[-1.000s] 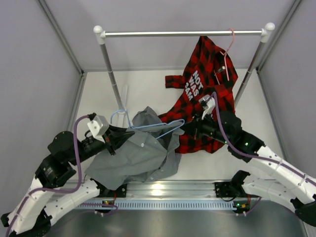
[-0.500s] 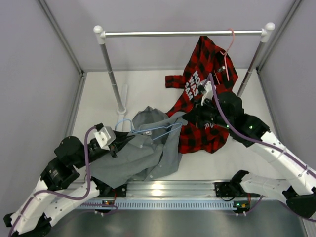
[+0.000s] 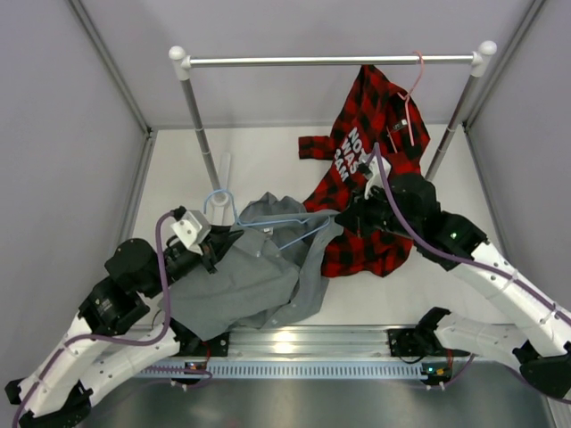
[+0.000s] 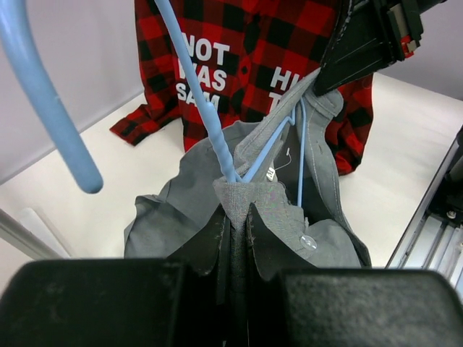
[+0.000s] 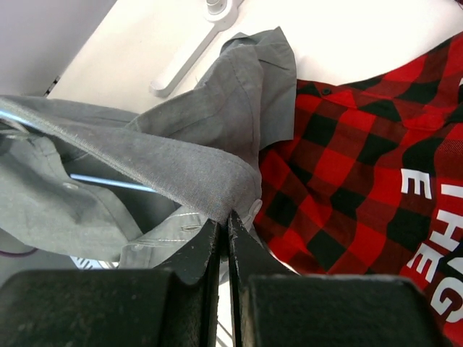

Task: Place the shirt on the hanger

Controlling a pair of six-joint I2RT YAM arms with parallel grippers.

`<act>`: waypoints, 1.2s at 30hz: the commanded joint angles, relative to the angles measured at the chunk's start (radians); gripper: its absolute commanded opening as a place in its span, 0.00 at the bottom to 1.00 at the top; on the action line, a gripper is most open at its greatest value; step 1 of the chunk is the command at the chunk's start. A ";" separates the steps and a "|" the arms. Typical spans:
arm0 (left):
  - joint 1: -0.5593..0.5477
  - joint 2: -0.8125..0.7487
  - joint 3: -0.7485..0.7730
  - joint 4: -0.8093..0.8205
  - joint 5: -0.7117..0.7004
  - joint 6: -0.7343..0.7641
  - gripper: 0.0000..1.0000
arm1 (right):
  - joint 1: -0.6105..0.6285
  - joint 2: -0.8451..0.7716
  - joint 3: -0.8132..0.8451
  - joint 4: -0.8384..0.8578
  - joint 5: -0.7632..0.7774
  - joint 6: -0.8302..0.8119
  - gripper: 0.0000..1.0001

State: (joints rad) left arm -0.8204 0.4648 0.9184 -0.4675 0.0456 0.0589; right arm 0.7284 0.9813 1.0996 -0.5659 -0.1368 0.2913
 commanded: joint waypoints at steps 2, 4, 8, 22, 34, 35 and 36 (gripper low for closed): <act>0.003 0.018 0.040 0.076 -0.087 -0.010 0.00 | -0.020 -0.043 0.034 -0.003 -0.018 -0.015 0.00; 0.003 0.041 0.040 0.076 -0.050 -0.017 0.00 | -0.021 -0.046 0.052 0.024 -0.067 -0.004 0.00; 0.003 0.109 0.069 0.078 -0.042 -0.062 0.00 | -0.017 -0.020 0.091 0.115 -0.251 0.074 0.00; 0.015 0.442 0.323 0.156 -0.282 -0.168 0.00 | 0.238 0.201 0.186 0.426 -0.018 0.314 0.00; 0.196 0.409 0.138 0.273 -0.101 -0.245 0.00 | 0.325 0.300 -0.193 0.848 -0.062 0.342 0.00; 0.214 0.416 0.149 0.232 -0.092 -0.249 0.00 | 0.353 0.295 -0.198 0.860 -0.069 0.323 0.00; 0.230 0.420 0.172 0.212 -0.075 -0.251 0.00 | 0.364 0.292 -0.195 0.847 -0.073 0.287 0.00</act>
State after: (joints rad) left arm -0.6415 0.8944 1.0508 -0.3672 -0.0723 -0.1513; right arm 1.0241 1.2987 0.8955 0.0967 -0.1413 0.6418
